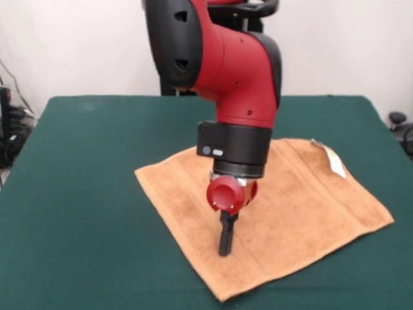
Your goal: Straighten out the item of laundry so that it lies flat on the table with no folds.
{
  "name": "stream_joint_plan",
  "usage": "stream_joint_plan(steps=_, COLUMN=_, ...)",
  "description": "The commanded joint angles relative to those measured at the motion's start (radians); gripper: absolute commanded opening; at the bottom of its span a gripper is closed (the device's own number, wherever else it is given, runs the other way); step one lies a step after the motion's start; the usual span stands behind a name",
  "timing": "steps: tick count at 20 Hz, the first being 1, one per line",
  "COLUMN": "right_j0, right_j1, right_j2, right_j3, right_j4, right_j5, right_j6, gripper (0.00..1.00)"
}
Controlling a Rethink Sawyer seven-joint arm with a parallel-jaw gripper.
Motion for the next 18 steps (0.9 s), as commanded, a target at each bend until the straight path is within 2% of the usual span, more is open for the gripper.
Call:
stream_joint_plan(steps=1, right_j0=0.011, right_j1=0.260, right_j2=-0.066, right_j3=-0.154, right_j4=-0.001, right_j5=-0.012, right_j6=0.178, gripper=0.00)
stream_joint_plan(steps=5, right_j0=0.029, right_j1=0.285, right_j2=-0.109, right_j3=-0.180, right_j4=0.020, right_j5=-0.038, right_j6=0.185, gripper=0.00)
stream_joint_plan(steps=13, right_j0=0.037, right_j1=0.304, right_j2=-0.111, right_j3=-0.197, right_j4=0.039, right_j5=-0.028, right_j6=0.161, gripper=0.00)
stream_joint_plan(steps=16, right_j0=0.060, right_j1=0.312, right_j2=-0.145, right_j3=-0.202, right_j4=0.052, right_j5=-0.049, right_j6=0.183, gripper=0.00)
stream_joint_plan(steps=18, right_j0=0.051, right_j1=0.302, right_j2=-0.128, right_j3=-0.190, right_j4=0.054, right_j5=-0.038, right_j6=0.171, gripper=0.00)
